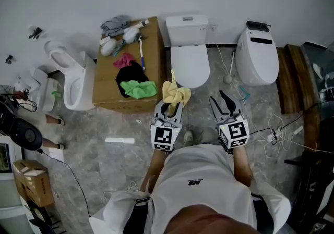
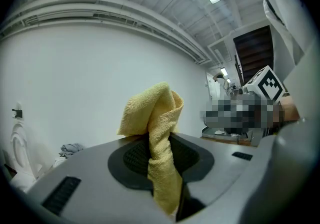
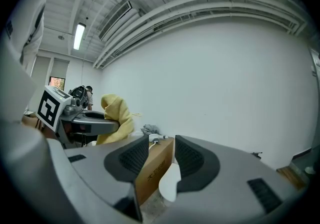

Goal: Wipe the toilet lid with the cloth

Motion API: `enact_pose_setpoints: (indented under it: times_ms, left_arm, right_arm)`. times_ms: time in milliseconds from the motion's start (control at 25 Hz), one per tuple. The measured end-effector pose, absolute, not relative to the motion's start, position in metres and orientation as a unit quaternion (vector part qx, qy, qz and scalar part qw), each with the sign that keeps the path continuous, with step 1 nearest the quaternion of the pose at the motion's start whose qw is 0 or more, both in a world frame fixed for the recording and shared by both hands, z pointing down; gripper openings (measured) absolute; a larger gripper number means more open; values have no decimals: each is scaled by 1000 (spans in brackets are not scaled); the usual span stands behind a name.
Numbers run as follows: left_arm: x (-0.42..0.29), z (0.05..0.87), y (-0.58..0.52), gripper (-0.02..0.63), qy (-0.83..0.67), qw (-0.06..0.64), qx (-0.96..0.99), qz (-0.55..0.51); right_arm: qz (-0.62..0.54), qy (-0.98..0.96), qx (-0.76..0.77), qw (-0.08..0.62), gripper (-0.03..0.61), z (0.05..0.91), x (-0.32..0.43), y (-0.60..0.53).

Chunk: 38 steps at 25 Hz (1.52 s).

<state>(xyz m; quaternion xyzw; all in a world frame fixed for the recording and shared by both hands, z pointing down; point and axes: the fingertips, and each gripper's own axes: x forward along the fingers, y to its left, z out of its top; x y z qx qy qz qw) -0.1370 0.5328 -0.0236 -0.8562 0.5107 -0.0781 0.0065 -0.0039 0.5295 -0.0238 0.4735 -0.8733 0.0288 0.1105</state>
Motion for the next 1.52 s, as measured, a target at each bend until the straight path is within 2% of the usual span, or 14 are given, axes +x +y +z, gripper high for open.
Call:
enact_pose_setpoints:
  times_ms: [800, 1520]
  left_arm:
    - [-137, -12, 398, 106, 518, 1, -851, -87]
    - [-95, -15, 250, 106, 566, 2, -817, -105]
  right_arm:
    - [37, -877, 465, 116, 176, -10, -5, 392]
    - [45, -904, 413, 105, 176, -7, 38, 228]
